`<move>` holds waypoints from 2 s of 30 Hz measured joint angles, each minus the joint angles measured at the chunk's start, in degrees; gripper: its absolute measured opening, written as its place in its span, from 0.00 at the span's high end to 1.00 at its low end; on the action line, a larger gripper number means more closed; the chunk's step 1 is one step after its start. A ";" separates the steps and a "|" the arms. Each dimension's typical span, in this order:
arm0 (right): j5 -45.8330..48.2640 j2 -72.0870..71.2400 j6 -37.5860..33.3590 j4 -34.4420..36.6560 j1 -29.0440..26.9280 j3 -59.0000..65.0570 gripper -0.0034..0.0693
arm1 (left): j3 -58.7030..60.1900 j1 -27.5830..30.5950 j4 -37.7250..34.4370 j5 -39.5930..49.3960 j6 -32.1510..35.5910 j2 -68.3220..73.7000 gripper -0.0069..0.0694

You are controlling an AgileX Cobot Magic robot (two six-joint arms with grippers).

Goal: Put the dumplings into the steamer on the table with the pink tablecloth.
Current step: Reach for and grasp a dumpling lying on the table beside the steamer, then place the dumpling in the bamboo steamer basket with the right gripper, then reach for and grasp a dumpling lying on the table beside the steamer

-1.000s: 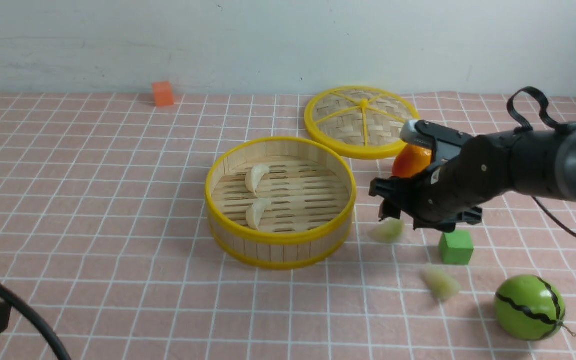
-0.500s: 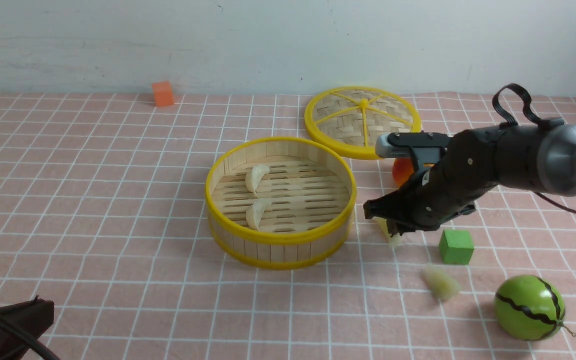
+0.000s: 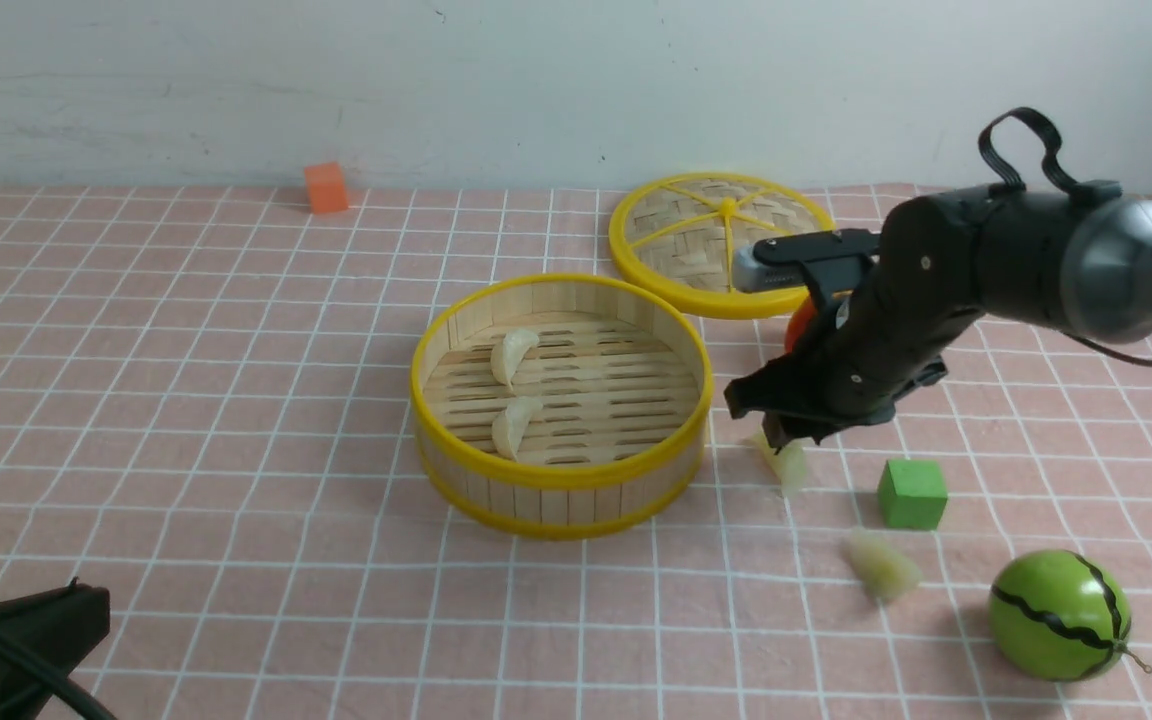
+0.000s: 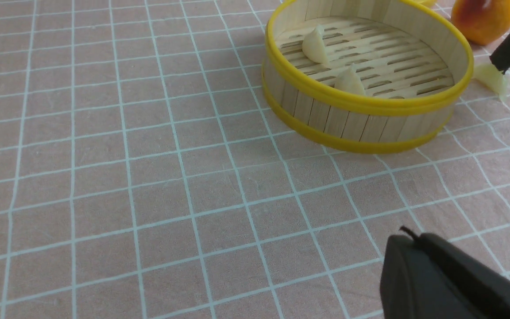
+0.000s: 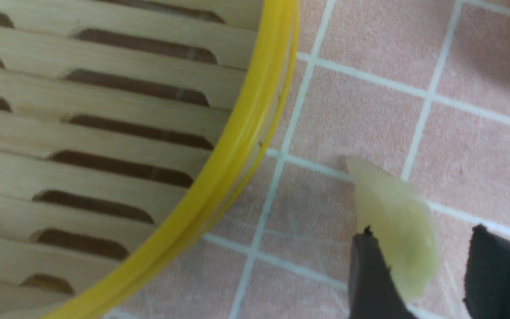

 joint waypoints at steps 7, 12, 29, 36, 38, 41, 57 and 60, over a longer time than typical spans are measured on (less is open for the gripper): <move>-0.95 3.69 -1.37 -0.49 0.00 -0.45 0.56 | 0.00 0.00 0.15 -0.04 -0.04 0.00 0.93; 4.51 1.33 -2.49 -0.65 0.00 -1.02 0.61 | 0.00 0.00 0.15 -0.04 -0.04 0.00 0.93; -11.82 4.83 -17.85 7.45 10.94 -13.45 0.62 | 0.00 0.00 0.15 -0.20 -0.04 0.00 0.93; -17.66 11.85 -17.85 7.69 8.22 -13.45 0.55 | 0.00 0.00 0.15 -0.20 -0.04 0.00 0.93; -17.32 11.46 -17.64 8.36 8.17 -13.45 0.46 | 0.00 0.00 0.15 -0.20 -0.11 0.00 0.93; -14.54 8.57 -17.58 8.92 8.17 -13.45 0.31 | 0.00 0.00 0.15 -0.20 -0.11 0.00 0.93; 29.48 -15.62 -14.74 -2.54 5.41 -10.76 0.23 | 0.00 0.00 -0.09 2.77 -0.18 0.00 0.92; 30.41 -12.93 -14.73 -3.35 4.41 -5.56 0.25 | 0.00 0.00 -0.09 2.49 -0.18 0.00 0.92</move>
